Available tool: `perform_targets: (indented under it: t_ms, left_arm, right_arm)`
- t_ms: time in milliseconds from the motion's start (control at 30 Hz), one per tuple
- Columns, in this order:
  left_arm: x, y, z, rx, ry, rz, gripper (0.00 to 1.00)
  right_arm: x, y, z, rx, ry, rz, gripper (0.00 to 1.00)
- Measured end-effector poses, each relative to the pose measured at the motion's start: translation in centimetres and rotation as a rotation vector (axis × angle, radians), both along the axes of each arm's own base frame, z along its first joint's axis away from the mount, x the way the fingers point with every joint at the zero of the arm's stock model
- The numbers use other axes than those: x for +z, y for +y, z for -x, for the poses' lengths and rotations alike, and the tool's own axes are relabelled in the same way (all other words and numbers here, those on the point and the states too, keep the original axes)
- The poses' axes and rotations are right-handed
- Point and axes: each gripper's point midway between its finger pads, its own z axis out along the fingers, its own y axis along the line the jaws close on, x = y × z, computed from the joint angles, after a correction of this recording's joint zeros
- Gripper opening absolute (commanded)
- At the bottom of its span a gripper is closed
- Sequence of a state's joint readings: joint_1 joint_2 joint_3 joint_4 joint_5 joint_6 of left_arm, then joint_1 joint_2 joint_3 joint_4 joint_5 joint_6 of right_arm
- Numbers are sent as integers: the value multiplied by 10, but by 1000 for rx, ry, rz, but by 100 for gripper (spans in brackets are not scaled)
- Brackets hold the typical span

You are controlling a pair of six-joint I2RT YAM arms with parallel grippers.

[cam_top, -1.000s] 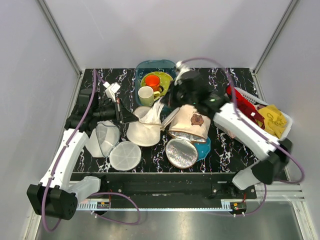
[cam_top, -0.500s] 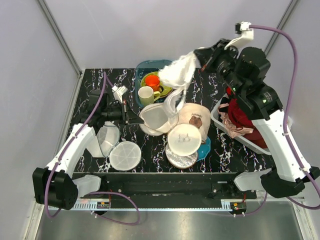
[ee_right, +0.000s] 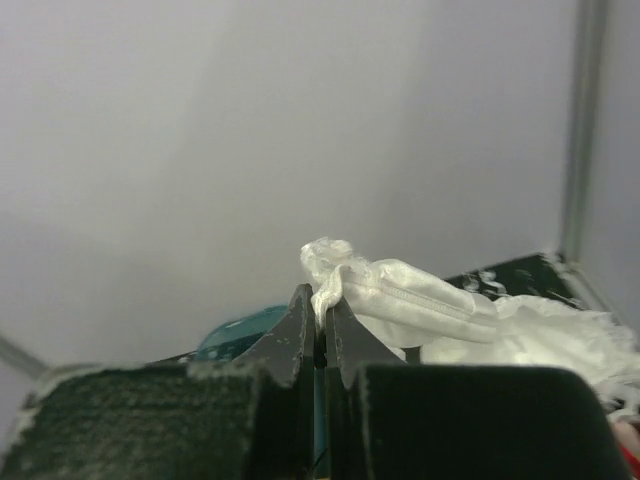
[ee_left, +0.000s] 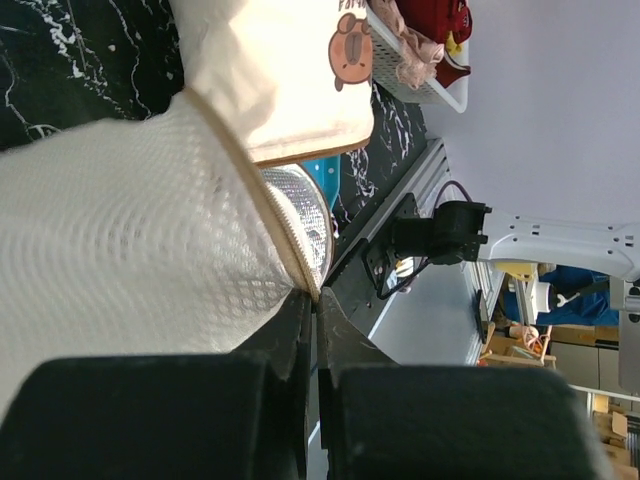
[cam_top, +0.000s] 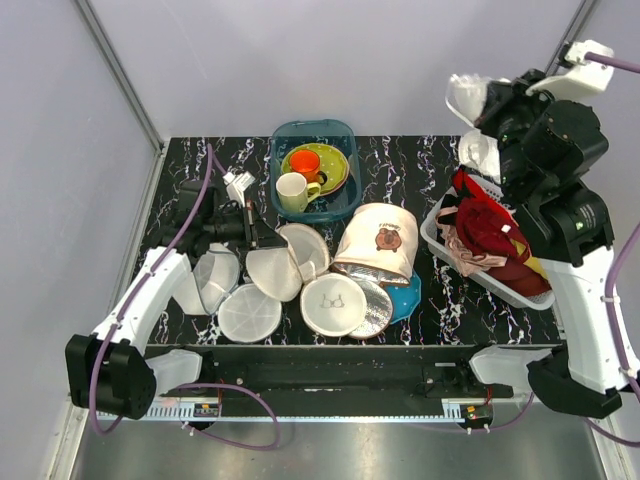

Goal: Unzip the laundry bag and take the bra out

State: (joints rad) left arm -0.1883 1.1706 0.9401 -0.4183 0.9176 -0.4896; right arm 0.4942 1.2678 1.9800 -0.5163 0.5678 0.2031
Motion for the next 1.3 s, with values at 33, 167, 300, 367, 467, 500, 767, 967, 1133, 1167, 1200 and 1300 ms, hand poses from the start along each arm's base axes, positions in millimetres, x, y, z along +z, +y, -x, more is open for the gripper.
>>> perform_targets:
  t_ms: [33,167,300,367,467,500,767,967,1133,1167,1200,1300]
  left_arm:
    - [0,1,0,3,-1,-4,0]
    - [5,4,-1,24,-14,-27,0]
    - [23,7,-4,52,-73,-31,0]
    - [32,9,-5,63,-105,-29,0]
    - [45,13,-8,88,-142,-28,0]
    - [49,14,-10,99,-151,-28,0]
    - [78,30,-20,176,-207,-14,0]
    - [101,39,-27,215,-262,-3,0]
    - [102,41,-28,226,-255,0,0]
    - [102,41,-28,227,-255,0,0]
    - [102,41,-28,228,-254,1,0]
    - [100,43,-29,239,-245,1,0]
  right_arm:
    - [-6,-12,2,-48,13,9,0]
    - [-36,-64,12,-238,75,34,0]
    - [-68,-109,27,-401,152,59,0]
    - [-80,-125,31,-459,181,63,0]
    - [-97,-152,34,-537,228,46,0]
    - [-104,-161,34,-561,247,35,0]
    - [-153,-206,29,-657,364,-57,0]
    - [-225,-222,18,-667,477,-155,0]
    - [-332,-224,6,-670,663,-225,0]
    - [-352,-224,5,-670,701,-236,0]
    - [-367,-223,4,-671,729,-249,0]
    - [-415,-220,0,-666,825,-298,0]
